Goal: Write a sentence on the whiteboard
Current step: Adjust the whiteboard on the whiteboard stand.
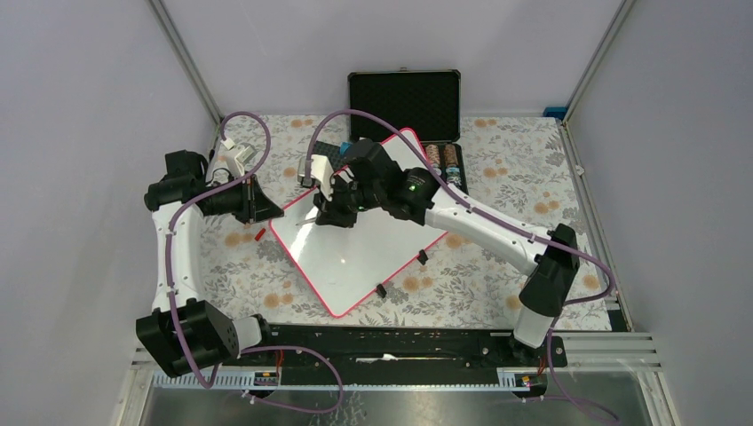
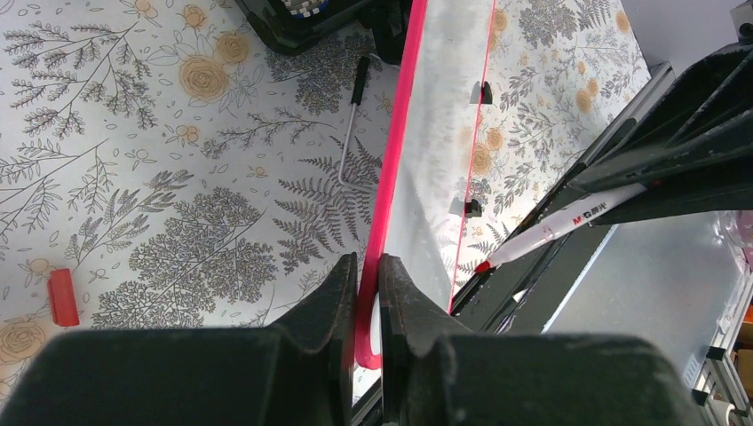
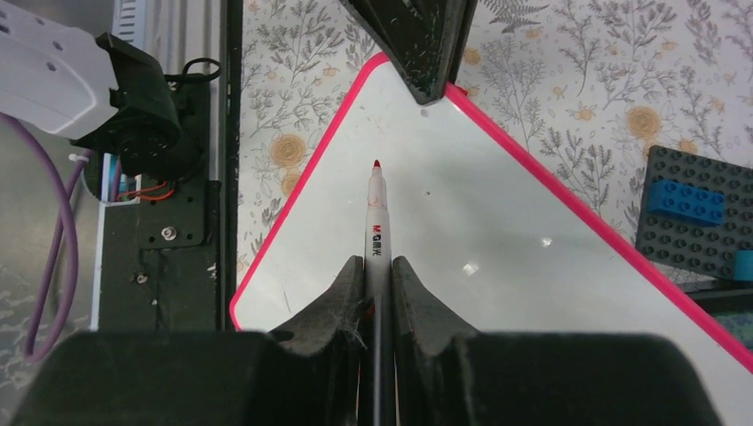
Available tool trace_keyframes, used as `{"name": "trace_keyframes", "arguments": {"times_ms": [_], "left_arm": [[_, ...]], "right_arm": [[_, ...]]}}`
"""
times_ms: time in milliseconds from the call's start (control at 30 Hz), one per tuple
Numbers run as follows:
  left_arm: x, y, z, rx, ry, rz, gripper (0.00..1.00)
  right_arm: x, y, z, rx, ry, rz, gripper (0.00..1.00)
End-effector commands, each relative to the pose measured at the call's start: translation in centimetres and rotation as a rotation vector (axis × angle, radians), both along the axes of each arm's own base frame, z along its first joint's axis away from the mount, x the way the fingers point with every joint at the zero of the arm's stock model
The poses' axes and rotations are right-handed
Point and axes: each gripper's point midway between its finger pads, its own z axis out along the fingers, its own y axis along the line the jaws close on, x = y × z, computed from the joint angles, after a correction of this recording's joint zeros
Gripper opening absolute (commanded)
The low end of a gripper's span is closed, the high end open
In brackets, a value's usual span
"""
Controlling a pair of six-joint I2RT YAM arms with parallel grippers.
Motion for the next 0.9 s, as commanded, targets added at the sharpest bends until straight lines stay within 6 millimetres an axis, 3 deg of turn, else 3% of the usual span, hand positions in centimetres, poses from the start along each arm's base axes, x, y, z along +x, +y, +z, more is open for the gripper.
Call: {"name": "trace_keyframes", "arguments": {"times_ms": [0, 867], "left_arm": [[0.1, 0.1, 0.1, 0.016, -0.045, -0.012, 0.03], [-0.2, -0.1, 0.1, 0.009, -0.052, -0.019, 0.00]], "right_arm": [[1.4, 1.1, 0.4, 0.031, -0.044, -0.040, 0.00], [2.9, 2.1, -1.0, 0.000, -0.049, -0.077, 0.00]]}}
